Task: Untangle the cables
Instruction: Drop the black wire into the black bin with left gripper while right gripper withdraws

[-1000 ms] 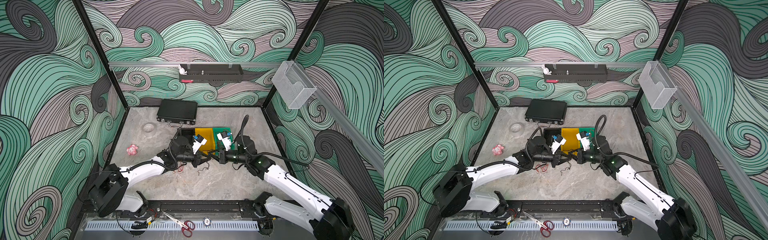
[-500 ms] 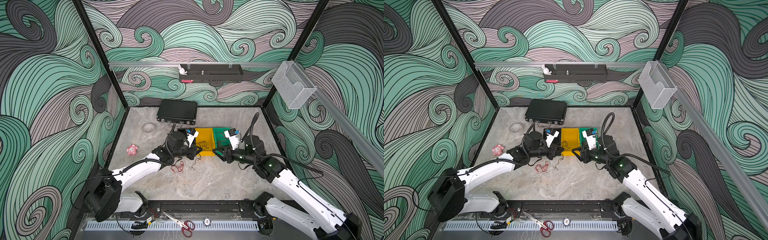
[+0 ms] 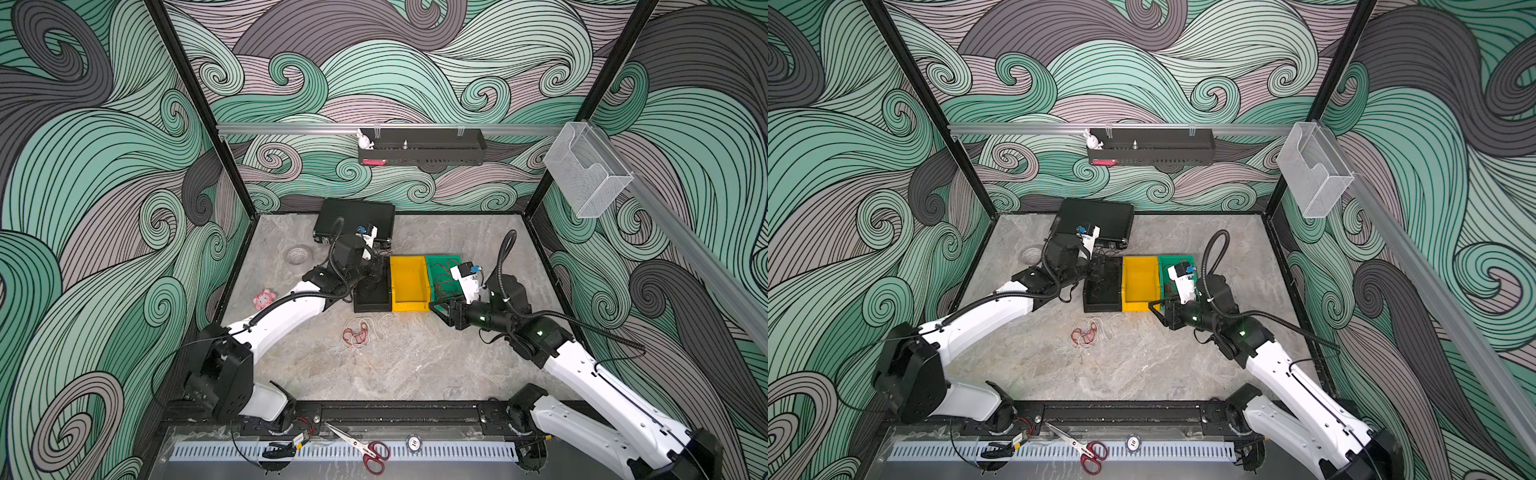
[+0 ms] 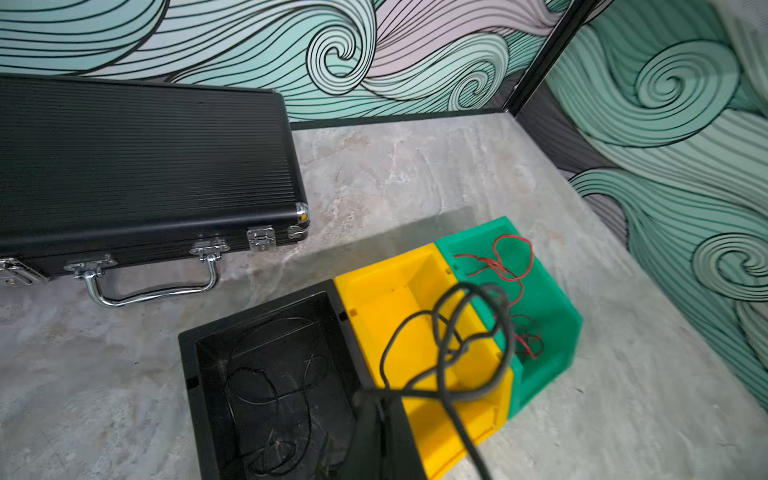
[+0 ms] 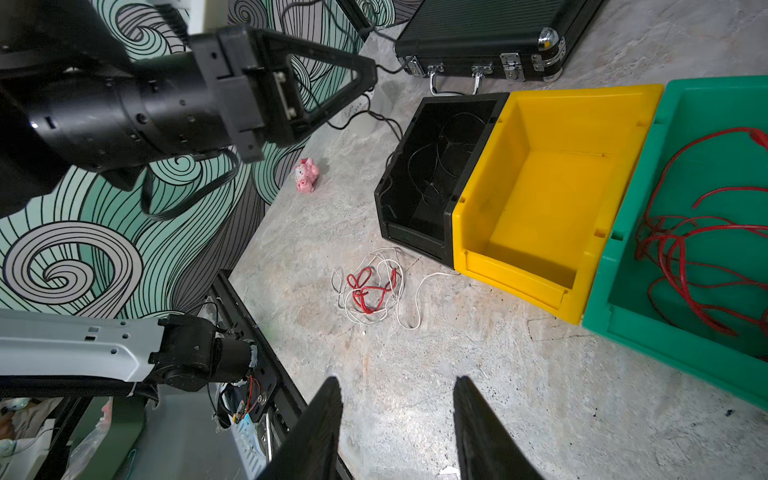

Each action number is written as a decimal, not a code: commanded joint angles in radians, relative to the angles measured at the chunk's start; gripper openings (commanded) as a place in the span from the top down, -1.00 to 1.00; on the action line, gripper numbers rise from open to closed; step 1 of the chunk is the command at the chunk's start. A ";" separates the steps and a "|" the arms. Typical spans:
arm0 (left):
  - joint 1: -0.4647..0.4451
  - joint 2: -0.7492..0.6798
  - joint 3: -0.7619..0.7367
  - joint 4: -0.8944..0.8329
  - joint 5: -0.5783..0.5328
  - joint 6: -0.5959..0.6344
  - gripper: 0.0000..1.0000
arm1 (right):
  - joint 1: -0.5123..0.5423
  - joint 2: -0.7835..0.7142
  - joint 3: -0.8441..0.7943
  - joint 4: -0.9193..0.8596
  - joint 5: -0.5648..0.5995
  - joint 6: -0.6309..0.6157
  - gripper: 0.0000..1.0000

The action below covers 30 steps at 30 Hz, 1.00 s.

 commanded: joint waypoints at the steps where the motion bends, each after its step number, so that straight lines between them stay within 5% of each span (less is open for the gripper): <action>1: 0.012 0.068 -0.014 0.135 -0.034 0.045 1.00 | -0.009 -0.020 -0.016 -0.002 0.012 -0.006 0.09; 6: 0.030 0.147 -0.051 0.249 -0.044 0.017 1.00 | -0.019 -0.036 -0.036 -0.007 0.017 -0.004 0.10; 15: 0.028 0.191 -0.068 0.145 -0.039 -0.072 1.00 | -0.027 -0.021 -0.060 0.018 0.008 0.004 0.10; 30: 0.022 0.248 0.028 -0.238 -0.158 -0.270 1.00 | -0.029 -0.012 -0.079 0.045 0.006 0.029 0.11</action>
